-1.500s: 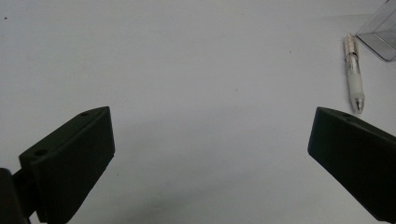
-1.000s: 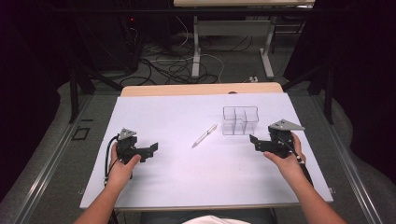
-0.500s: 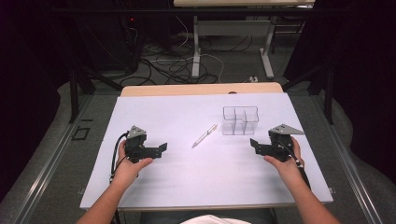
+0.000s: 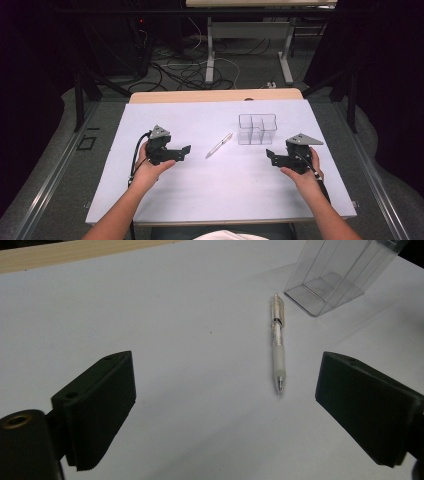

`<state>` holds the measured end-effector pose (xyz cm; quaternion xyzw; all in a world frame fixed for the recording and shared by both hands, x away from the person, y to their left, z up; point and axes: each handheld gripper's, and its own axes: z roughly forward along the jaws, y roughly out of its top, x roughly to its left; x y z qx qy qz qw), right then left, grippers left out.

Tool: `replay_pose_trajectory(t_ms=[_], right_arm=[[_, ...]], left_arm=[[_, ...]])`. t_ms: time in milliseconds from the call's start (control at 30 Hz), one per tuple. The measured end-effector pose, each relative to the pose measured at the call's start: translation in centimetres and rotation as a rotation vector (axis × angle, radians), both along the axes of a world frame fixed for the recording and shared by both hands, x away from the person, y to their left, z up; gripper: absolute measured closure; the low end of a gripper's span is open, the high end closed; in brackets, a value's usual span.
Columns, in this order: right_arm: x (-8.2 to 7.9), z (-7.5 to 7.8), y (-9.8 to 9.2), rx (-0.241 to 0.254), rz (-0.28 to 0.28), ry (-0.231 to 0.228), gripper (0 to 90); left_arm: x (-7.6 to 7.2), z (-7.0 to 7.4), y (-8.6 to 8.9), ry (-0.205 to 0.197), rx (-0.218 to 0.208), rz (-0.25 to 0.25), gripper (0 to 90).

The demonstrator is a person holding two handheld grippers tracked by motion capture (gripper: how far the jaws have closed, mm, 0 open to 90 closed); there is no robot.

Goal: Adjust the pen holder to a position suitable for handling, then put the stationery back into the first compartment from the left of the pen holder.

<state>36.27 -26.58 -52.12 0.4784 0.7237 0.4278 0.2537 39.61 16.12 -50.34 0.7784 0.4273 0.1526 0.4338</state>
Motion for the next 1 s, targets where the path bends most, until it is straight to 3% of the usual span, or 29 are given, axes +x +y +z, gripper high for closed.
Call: replay_pose_trajectory(t_ms=[200,333,600,900,1000], right_arm=[[0.0,0.1,-0.1,0.005,0.002,0.001,15.0],[0.0,0.3,-0.3,0.010,-0.006,-0.006,15.0],[0.2,0.5,-0.5,0.017,-0.009,-0.013,15.1],[0.3,0.5,-0.7,0.026,-0.009,-0.008,15.2],[0.3,0.5,-0.7,0.026,-0.012,-0.006,15.2]], left_arm=[[1.1,0.2,-1.7,0.016,0.004,-0.001,17.1],[1.7,0.3,-3.0,0.027,0.056,-0.011,22.2],[2.7,0.6,-5.3,0.034,0.120,-0.041,29.7],[3.9,1.3,-6.8,0.061,0.149,-0.054,33.8],[4.2,1.5,-7.4,0.086,0.181,-0.048,34.4]])
